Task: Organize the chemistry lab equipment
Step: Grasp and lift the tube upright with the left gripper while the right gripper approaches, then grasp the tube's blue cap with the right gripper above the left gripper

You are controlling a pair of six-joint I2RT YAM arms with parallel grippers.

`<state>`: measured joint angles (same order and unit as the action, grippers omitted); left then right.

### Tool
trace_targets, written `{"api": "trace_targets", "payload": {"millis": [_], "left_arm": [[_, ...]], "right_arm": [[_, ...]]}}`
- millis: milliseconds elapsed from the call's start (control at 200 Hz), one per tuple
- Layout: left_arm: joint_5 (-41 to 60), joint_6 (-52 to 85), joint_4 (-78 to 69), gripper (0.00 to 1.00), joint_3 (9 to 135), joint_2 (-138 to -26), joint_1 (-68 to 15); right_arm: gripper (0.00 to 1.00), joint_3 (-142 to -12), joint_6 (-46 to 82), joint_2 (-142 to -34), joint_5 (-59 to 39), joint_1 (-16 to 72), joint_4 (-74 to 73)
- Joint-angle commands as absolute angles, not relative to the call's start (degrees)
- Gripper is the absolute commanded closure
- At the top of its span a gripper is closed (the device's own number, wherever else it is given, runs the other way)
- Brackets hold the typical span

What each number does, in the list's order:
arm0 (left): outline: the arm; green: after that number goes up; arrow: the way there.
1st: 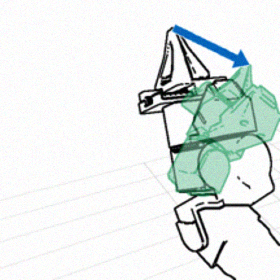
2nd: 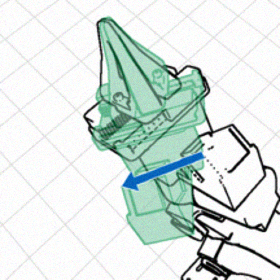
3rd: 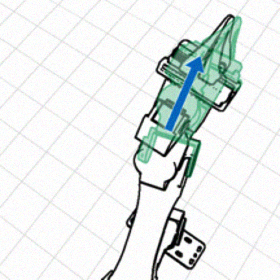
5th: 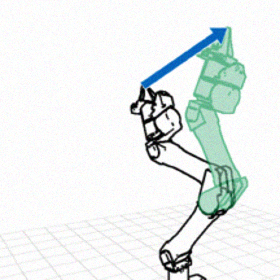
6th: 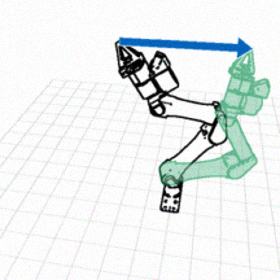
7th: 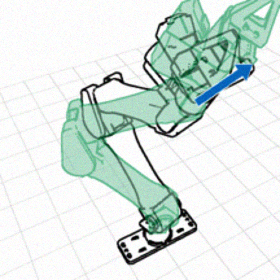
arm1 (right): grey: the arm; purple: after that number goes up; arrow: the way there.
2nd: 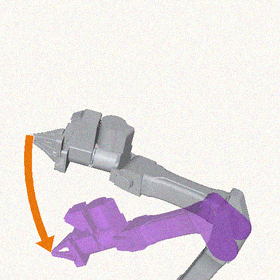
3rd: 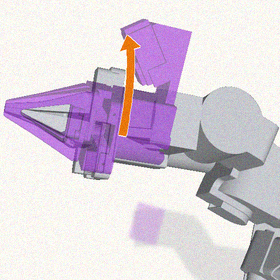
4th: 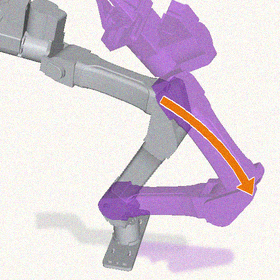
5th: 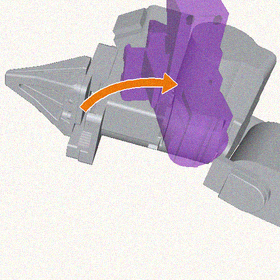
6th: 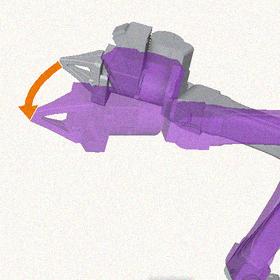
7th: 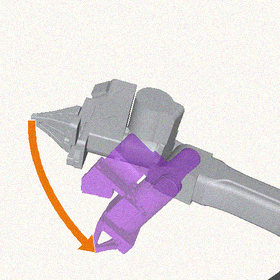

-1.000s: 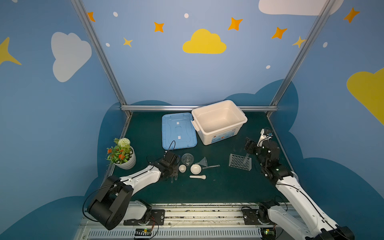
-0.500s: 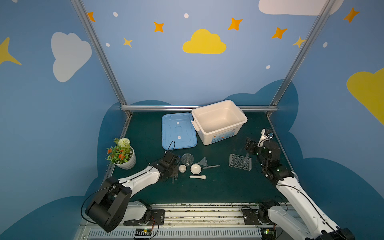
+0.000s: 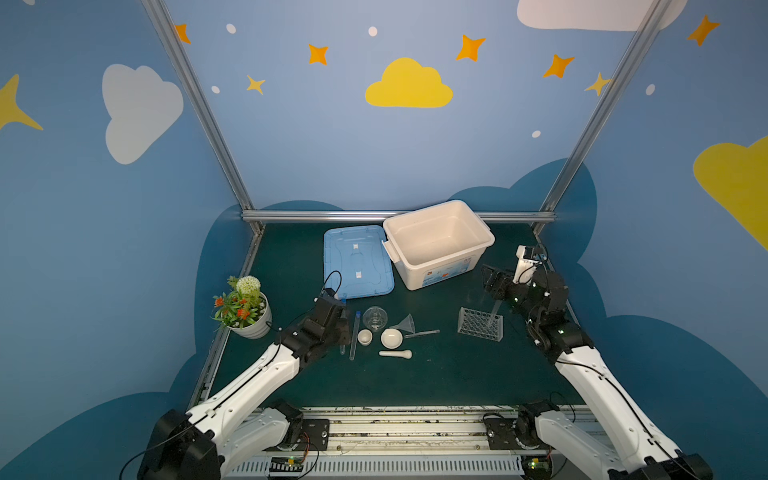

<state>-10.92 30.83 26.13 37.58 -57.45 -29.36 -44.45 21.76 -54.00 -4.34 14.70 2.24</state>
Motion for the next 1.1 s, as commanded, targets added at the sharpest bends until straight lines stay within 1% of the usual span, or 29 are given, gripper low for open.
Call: {"api": "trace_targets", "payload": {"millis": [0, 175, 325, 496, 811, 1096], "left_arm": [[-9.8, 27.0, 27.5, 0.86, 40.1, -56.0, -29.2], [-7.0, 25.2, 25.2, 0.86, 43.0, -57.5, -29.4], [-4.3, 24.5, 21.4, 0.86, 44.7, -59.9, -30.4], [-3.7, 24.1, 17.6, 0.86, 47.6, -63.7, -33.2], [-2.1, 23.5, 12.2, 0.86, 53.4, -72.7, -40.0], [-0.3, 23.8, 9.5, 0.86, 56.5, -78.0, -44.1]], "right_arm": [[0.24, -48.3, 23.9, -56.8, -16.7, 14.7, 3.8], [0.28, -52.3, 27.1, -62.2, -28.8, 15.1, 4.4], [0.30, -53.4, 30.0, -65.8, -33.3, 16.1, 2.6], [0.31, -55.1, 32.1, -70.9, -37.6, 18.0, 1.6], [0.34, -57.4, 34.0, -79.0, -40.4, 21.7, 0.2], [0.39, -59.1, 34.9, -83.7, -42.0, 22.8, -0.6]]}}
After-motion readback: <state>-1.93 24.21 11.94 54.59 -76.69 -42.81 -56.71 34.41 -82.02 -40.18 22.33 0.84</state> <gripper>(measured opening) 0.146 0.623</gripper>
